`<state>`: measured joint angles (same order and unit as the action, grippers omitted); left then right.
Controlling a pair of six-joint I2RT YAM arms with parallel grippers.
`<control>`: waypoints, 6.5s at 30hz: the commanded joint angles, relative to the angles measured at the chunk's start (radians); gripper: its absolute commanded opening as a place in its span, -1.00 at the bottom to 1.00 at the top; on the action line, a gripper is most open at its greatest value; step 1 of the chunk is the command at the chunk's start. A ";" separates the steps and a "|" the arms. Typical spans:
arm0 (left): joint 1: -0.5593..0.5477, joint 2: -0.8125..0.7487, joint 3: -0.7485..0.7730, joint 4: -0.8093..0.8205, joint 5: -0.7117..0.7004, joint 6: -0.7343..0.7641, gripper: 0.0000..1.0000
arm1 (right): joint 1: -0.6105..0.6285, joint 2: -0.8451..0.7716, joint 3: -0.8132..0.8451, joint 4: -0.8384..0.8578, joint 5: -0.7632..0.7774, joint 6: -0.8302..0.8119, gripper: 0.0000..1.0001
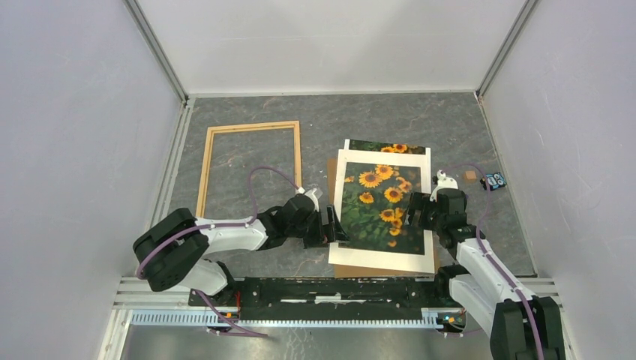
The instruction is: Put the photo into the frame
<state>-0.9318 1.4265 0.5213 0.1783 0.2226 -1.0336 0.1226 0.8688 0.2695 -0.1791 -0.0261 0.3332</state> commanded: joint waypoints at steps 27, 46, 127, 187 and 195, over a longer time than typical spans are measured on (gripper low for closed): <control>-0.004 -0.075 -0.014 -0.099 -0.086 -0.040 1.00 | 0.003 -0.089 -0.009 -0.068 -0.086 0.035 0.96; -0.004 -0.179 -0.101 -0.015 -0.070 -0.104 0.95 | 0.004 -0.096 -0.029 -0.050 -0.166 0.061 0.96; 0.100 -0.084 0.206 -0.277 0.024 0.022 0.46 | 0.003 -0.093 -0.075 -0.003 -0.188 0.048 0.96; 0.256 0.191 0.529 -0.248 -0.096 0.261 1.00 | 0.001 0.027 0.092 0.021 -0.008 0.016 0.96; 0.355 0.394 0.725 -0.087 -0.083 0.295 1.00 | 0.001 0.191 0.186 0.085 -0.028 0.001 0.95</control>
<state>-0.6071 1.7401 1.1366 -0.0269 0.1535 -0.8204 0.1238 1.0218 0.3916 -0.1661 -0.0669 0.3504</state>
